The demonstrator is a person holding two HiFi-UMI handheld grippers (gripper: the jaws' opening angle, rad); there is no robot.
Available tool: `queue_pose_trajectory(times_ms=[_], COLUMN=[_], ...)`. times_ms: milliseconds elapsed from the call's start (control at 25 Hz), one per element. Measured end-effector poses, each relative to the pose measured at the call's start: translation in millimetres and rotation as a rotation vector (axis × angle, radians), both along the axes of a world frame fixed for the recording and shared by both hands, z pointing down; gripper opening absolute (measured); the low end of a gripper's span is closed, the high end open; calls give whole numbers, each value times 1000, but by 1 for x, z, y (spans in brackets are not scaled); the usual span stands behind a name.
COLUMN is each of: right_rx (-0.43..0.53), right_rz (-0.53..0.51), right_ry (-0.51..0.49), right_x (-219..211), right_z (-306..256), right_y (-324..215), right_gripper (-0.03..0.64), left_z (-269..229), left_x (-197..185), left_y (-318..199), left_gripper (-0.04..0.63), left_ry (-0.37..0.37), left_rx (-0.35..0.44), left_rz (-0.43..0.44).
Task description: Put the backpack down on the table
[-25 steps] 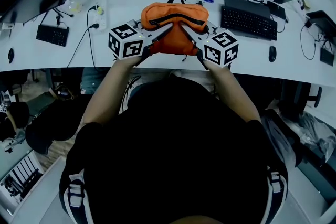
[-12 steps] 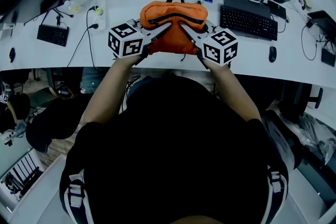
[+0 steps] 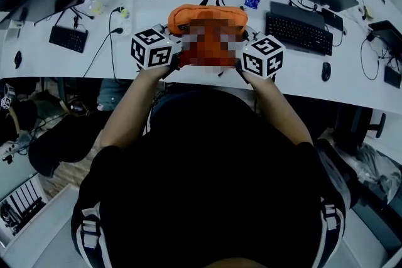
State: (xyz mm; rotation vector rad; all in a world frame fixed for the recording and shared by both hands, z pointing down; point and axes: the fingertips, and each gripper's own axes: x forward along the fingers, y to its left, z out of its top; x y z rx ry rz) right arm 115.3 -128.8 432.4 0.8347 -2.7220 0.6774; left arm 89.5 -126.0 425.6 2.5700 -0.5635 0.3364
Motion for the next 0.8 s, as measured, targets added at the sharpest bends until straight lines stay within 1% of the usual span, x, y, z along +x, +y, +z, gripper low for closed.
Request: queue_pose_trajectory(times_ms=[200, 320, 600, 800], right_rx=[1, -13, -35, -56], right_rz=[-1, 10, 29, 55], right_ry=[14, 3, 18, 9], right_x=[-2, -4, -12, -20], right_z=[-2, 0, 7, 13], right_y=[3, 3, 4, 0], right_gripper=[49, 49, 49, 49], left_z=[0, 2, 10, 16], left_x=[-2, -6, -14, -23], left_y=[3, 3, 2, -2], left_gripper=[38, 38, 38, 38], left_ry=[0, -8, 4, -12], left_rx=[2, 0, -26, -29], left_rz=[12, 26, 54, 83])
